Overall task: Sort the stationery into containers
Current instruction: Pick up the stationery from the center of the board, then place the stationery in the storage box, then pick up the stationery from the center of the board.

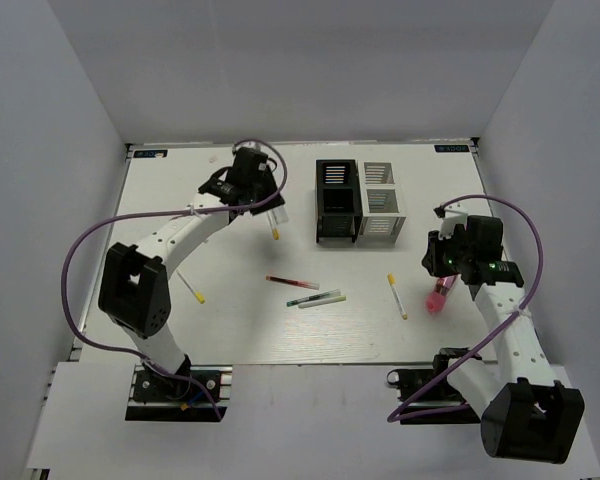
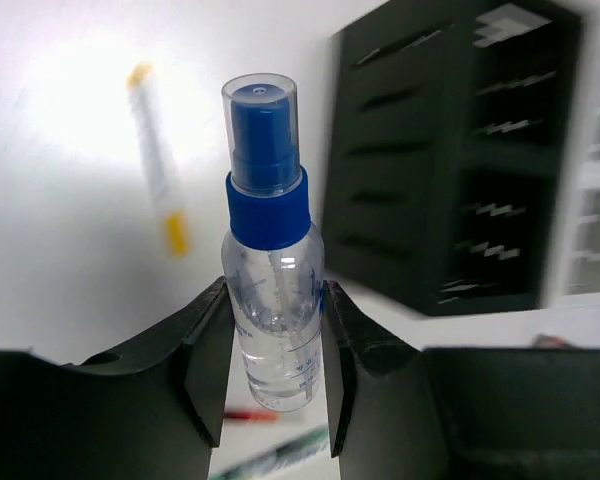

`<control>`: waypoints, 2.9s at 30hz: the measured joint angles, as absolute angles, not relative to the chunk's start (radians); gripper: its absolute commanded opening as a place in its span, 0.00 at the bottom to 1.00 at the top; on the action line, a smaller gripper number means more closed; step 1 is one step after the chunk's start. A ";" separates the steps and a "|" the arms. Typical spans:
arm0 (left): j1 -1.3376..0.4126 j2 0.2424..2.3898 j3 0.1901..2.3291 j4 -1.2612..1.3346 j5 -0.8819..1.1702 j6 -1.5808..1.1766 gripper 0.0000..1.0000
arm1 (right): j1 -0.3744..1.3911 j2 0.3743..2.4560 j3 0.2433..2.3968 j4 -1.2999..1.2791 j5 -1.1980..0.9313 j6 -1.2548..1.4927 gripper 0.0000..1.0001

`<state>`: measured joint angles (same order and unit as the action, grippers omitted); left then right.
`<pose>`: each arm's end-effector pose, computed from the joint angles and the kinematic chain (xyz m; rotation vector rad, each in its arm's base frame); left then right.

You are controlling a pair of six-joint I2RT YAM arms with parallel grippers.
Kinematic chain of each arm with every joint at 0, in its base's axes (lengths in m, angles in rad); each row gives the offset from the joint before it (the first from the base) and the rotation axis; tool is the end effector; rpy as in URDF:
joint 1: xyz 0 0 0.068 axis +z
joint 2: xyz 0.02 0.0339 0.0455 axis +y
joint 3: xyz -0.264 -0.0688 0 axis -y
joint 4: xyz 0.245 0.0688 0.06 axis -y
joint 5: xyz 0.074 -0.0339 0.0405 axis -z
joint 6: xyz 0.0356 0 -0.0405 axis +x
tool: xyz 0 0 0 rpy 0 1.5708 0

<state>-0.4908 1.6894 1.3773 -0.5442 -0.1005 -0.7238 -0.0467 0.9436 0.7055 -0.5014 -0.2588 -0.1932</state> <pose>0.3320 -0.1734 0.2749 -0.3327 2.4449 -0.4236 0.1976 -0.0001 0.2547 -0.2978 2.2669 0.1743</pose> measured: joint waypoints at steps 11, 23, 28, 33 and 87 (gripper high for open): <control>-0.525 1.914 1.685 -0.054 0.004 -0.506 0.00 | -0.054 0.947 0.706 -0.507 -0.260 -0.186 0.30; -0.606 2.229 1.880 0.150 0.017 -0.329 0.00 | -0.074 0.947 0.706 -0.505 -0.256 -0.185 0.31; -0.637 2.244 1.893 0.136 0.016 -0.289 0.00 | -0.086 0.947 0.706 -0.501 -0.249 -0.178 0.36; -0.643 2.244 1.893 0.134 -0.019 -0.261 0.05 | -0.097 0.947 0.706 -0.498 -0.248 -0.165 0.42; -0.627 1.100 0.780 -0.277 -0.302 -0.586 1.00 | -0.225 1.545 0.871 -0.612 -0.094 0.046 0.37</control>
<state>-0.6266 1.1000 0.7803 -0.2771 -0.3016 -0.5858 -0.2249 1.5448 0.8707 -0.6121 -0.0937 0.0456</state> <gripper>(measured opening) 0.995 0.573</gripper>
